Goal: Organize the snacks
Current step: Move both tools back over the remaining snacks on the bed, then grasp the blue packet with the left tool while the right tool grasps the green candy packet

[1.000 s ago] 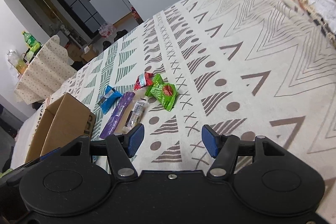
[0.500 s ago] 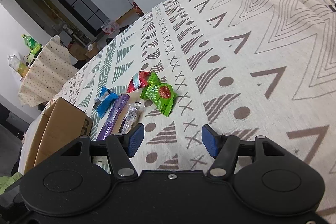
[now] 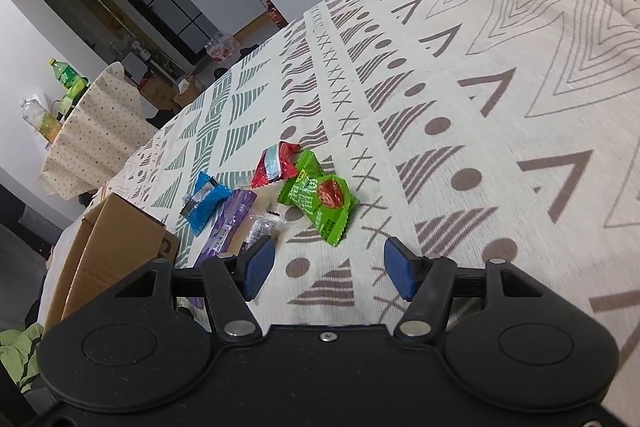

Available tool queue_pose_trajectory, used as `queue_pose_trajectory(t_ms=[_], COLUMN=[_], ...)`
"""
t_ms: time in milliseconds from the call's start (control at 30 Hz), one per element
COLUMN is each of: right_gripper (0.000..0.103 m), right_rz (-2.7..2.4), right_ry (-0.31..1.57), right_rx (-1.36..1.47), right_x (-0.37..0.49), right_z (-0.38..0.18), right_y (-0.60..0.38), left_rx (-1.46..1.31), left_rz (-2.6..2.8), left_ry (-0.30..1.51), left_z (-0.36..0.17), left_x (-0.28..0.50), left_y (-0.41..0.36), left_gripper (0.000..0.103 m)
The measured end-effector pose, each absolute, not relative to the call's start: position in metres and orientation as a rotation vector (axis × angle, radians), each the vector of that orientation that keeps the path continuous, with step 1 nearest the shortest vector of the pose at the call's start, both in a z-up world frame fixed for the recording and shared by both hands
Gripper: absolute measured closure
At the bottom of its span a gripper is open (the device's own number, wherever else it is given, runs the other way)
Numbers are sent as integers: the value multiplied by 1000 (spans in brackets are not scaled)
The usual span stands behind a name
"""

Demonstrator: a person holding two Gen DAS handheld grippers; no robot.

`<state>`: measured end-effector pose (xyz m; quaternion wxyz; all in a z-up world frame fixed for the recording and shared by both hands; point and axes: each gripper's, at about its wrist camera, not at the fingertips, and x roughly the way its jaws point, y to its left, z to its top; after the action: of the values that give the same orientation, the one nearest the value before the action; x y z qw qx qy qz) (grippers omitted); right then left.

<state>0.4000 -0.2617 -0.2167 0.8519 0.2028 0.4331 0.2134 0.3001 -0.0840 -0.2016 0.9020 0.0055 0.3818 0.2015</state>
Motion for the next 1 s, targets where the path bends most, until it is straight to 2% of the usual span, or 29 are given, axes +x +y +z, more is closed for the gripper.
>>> queue_pose_trajectory(t_ms=[67,167,633,667,767,833,1000], right_gripper=[43,43,42,43,63,69,71], right_rz=[450,445,493,505,499,500,485], right_ry=[903,881,807,806,815,830,850], right_rx=[420,401,341,325,280,287,319], right_x=[403,407,436,436,432,429,410], right_z=[-217,-216,-227,-228,-227,-224,-220], right_y=[-261,-258,-236,-234,-232,-236,-243], left_rx=[-2,-50,-139,-142,-156,-167,-176], left_rz=[424,441,435,434,423,415,402], left_ry=[792,819,850,849,849,850,832], left_z=[-203,-204,-204,-203,-201,-199,-192], left_x=[302,305,301,302,300,299,295], left_y=[-81,-73,-65,-64,-63,-62,-63], left_gripper=[54,68,73,73,73,73,73])
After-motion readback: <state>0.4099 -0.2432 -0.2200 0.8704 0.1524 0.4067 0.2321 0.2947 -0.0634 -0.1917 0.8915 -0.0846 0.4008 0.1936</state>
